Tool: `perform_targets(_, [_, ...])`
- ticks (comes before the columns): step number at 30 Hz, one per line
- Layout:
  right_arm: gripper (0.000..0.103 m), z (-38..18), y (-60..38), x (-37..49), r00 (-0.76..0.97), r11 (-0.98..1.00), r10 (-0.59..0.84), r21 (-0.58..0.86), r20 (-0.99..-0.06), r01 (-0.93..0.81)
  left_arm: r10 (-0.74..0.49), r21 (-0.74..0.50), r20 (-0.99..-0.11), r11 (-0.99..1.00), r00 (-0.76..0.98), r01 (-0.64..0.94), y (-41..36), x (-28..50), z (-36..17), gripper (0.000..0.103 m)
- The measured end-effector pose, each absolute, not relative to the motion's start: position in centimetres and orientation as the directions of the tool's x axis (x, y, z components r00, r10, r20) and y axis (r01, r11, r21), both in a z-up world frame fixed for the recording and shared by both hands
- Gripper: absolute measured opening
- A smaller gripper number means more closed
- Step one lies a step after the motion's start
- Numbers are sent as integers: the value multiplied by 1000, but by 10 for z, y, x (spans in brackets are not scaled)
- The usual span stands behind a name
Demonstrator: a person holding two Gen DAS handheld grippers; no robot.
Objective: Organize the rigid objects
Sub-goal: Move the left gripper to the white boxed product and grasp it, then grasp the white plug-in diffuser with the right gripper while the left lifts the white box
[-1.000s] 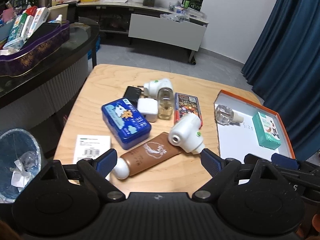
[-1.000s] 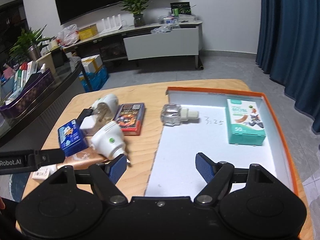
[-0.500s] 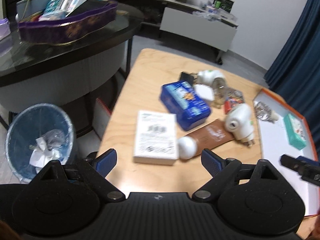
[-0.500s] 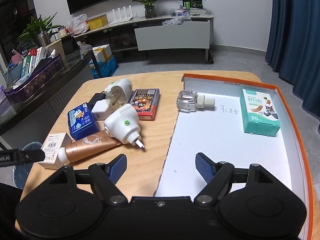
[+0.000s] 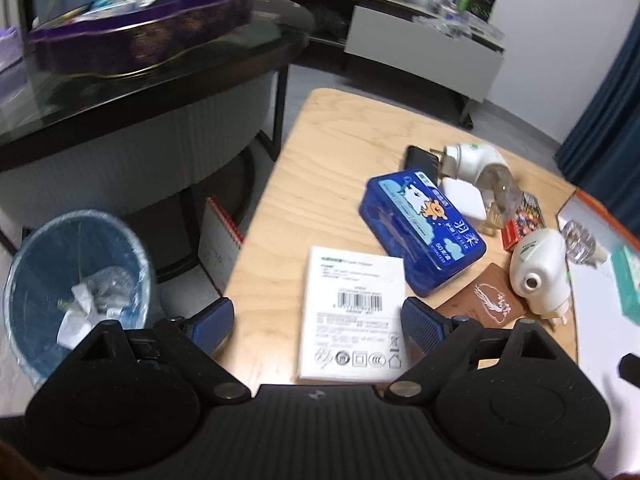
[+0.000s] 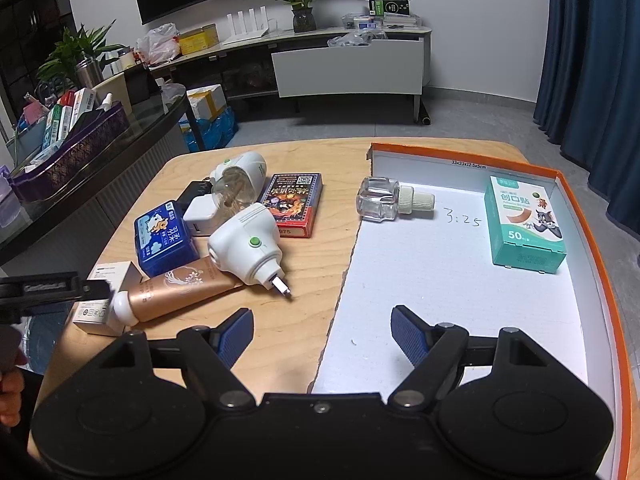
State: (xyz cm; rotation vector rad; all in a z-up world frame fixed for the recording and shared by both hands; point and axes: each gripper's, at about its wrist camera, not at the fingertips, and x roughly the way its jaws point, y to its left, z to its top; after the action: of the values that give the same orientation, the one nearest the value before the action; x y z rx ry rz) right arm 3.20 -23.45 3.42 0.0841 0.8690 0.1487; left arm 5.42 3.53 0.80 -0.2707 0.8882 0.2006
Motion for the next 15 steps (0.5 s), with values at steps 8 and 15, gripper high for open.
perform_targets(8, [90, 31, -228, 35, 629, 984, 176, 130, -758, -119, 61, -76, -782, 978, 621, -193, 21, 53, -2, 81])
perform_targets(15, [90, 24, -214, 48, 615, 971, 233, 146, -753, -190, 54, -80, -750, 982, 659, -171, 19, 34, 2, 60])
